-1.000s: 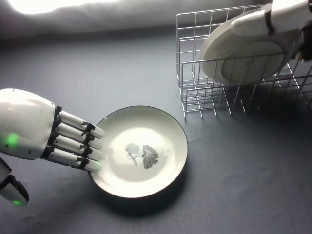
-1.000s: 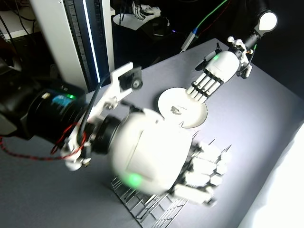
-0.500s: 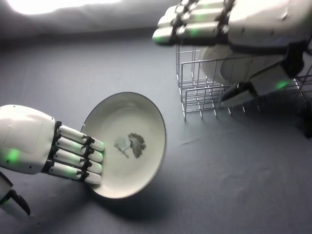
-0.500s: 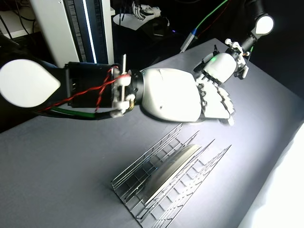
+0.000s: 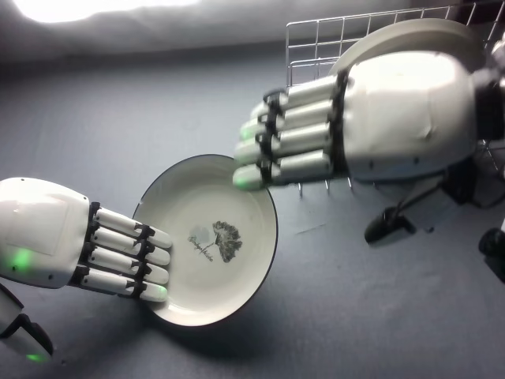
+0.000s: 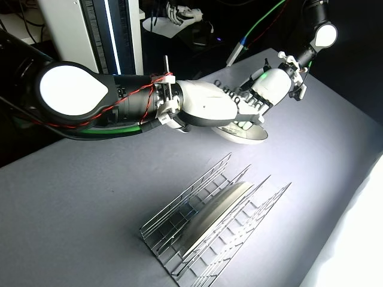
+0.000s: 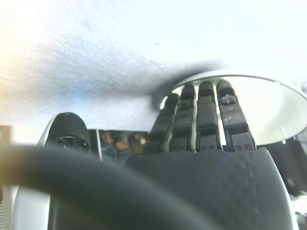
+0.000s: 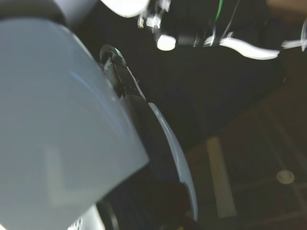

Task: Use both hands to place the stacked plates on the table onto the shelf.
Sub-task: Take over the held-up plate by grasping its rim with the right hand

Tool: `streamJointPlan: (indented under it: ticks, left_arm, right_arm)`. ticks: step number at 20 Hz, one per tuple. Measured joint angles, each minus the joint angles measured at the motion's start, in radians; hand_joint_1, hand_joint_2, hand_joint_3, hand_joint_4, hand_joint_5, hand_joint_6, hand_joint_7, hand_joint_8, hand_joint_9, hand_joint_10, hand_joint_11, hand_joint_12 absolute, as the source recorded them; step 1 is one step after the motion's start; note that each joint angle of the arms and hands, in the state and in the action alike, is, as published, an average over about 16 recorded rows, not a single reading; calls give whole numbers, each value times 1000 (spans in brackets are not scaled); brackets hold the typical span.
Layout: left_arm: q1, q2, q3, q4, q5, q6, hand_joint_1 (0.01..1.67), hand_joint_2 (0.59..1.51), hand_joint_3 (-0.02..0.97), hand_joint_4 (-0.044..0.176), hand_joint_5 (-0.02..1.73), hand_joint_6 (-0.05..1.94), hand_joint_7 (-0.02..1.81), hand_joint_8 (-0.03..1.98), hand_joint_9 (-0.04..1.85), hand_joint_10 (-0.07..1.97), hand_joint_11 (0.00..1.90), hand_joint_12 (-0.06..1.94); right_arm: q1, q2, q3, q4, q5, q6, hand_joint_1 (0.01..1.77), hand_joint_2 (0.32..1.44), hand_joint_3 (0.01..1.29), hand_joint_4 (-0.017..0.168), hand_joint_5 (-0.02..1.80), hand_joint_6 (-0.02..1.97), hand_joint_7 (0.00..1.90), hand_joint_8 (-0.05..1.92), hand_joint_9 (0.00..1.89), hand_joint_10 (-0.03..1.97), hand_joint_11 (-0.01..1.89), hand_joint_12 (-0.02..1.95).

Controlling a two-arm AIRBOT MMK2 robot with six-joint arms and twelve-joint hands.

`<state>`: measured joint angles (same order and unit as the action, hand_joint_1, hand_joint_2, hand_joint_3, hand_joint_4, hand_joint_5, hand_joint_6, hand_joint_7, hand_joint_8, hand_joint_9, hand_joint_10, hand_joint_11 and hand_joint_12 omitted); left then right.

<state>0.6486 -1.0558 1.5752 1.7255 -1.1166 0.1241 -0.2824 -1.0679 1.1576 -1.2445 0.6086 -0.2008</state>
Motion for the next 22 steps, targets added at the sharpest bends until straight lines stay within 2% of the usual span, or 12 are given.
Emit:
streamJointPlan:
  ticks: [5, 14, 22]
  left_arm:
    - [4, 0, 0, -5, 1, 4, 13, 1199, 19, -12, -13, -29, 16, 14, 9, -2, 15, -22]
    - [8, -2, 4, -11, -1, 6, 13, 1198, 19, -12, -12, -30, 18, 6, 8, -7, 16, -20]
    - [11, -4, 10, -18, -4, 6, 13, 1199, 19, -12, -12, -31, 19, -2, 8, -9, 16, -17]
  right_arm:
    - [-33, -54, 13, -59, -36, -8, 868, 960, 13, 7, 38, 15, 26, 16, 35, 10, 21, 236]
    - [-66, -191, 85, -89, -113, -24, 900, 959, 14, 7, 13, 16, 21, 17, 12, 11, 20, 52]
    - [-81, -296, 153, -88, -161, -47, 917, 962, 14, 6, 20, 16, 23, 17, 15, 11, 19, 37]
